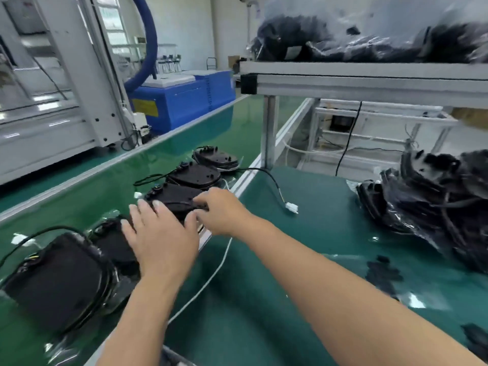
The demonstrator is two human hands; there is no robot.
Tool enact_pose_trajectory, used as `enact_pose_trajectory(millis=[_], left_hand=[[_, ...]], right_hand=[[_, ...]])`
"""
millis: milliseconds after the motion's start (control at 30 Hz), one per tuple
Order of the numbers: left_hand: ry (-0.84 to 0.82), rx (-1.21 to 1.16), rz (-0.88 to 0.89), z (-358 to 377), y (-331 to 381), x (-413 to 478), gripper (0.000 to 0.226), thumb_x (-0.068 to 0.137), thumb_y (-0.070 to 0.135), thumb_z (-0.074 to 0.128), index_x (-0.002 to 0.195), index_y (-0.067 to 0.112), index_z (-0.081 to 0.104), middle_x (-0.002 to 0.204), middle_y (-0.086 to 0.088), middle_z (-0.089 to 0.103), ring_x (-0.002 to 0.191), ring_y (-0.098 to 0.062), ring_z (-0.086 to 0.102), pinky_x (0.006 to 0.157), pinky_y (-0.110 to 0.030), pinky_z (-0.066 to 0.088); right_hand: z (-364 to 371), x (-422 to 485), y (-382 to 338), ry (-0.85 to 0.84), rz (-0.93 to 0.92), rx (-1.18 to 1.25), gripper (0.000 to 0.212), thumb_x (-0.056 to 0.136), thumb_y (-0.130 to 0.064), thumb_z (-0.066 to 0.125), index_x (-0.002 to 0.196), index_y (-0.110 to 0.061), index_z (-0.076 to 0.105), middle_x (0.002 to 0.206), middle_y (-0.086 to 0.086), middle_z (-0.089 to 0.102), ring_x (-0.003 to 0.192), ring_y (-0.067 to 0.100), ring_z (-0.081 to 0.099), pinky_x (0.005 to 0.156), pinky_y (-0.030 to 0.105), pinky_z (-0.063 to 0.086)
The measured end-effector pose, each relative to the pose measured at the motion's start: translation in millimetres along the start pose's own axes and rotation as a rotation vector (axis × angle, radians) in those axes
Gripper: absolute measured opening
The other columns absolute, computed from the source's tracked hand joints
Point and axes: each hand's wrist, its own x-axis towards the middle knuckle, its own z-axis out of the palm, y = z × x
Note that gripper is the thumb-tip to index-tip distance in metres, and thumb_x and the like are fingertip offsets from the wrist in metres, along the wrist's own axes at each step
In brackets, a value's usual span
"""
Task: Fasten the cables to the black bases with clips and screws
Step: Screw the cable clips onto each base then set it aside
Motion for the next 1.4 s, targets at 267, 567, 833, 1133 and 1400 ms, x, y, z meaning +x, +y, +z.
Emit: enact_pose_trajectory(millis=[267, 567, 833, 1133, 1400], left_hand=[[-0.140, -0.194, 0.392, 26.7, 176.6, -35.4, 0.048, 0.101, 0.034, 0.037, 0.139, 0.004, 0.040, 0.157, -0.021, 0.021, 0.149, -0.034, 0.008, 0.120, -0.048, 0.004], [-0.476, -0.584, 0.580, 25.1, 336.4, -67.9, 0.034, 0.100, 0.027, 0.041, 0.109, -0.001, 0.058, 0.113, -0.024, 0.061, 0.105, -0.039, 0.057, 0.080, -0.033, 0.040], [-1.031, -0.930, 0.136, 43.1, 412.2, -69.2, 0.047, 0.078, 0.044, 0.077, 0.102, 0.008, 0.060, 0.086, -0.007, 0.066, 0.069, -0.018, 0.061, 0.056, -0.026, 0.053], [-1.311, -1.233, -0.177, 48.7, 389.6, -57.6, 0.022, 0.085, 0.024, 0.071, 0.093, 0.009, 0.057, 0.084, -0.009, 0.060, 0.060, -0.014, 0.055, 0.040, -0.017, 0.047], [-1.376, -1.681, -0.151, 34.7, 282.1, -77.7, 0.025, 0.079, 0.018, 0.065, 0.099, 0.005, 0.072, 0.101, -0.010, 0.073, 0.080, -0.020, 0.073, 0.065, -0.028, 0.058]], right_hand=[[-92.0, -87.3, 115.4, 0.306, 0.281, 0.007, 0.036, 0.091, -0.014, 0.057, 0.124, -0.014, 0.069, 0.130, 0.008, 0.066, 0.124, 0.026, 0.055, 0.103, 0.034, 0.042], [-185.4, -177.5, 197.8, 0.718, 0.415, -0.054, 0.038, 0.090, 0.001, 0.051, 0.125, -0.003, 0.066, 0.125, 0.017, 0.065, 0.120, 0.030, 0.057, 0.104, 0.032, 0.038], [-217.3, -226.3, 252.6, 0.553, 0.624, -0.290, 0.048, 0.089, -0.004, 0.048, 0.136, -0.005, 0.053, 0.137, 0.015, 0.054, 0.132, 0.034, 0.044, 0.110, 0.040, 0.037], [-210.8, -246.6, 270.2, 0.610, 0.685, -0.582, 0.053, 0.088, -0.020, 0.056, 0.141, -0.016, 0.048, 0.152, 0.008, 0.039, 0.148, 0.031, 0.021, 0.121, 0.048, 0.018], [-202.6, -264.8, 289.9, 0.562, 0.825, -0.547, 0.089, 0.082, -0.017, 0.069, 0.156, -0.017, 0.019, 0.135, 0.006, 0.054, 0.126, 0.029, 0.048, 0.103, 0.047, 0.040]])
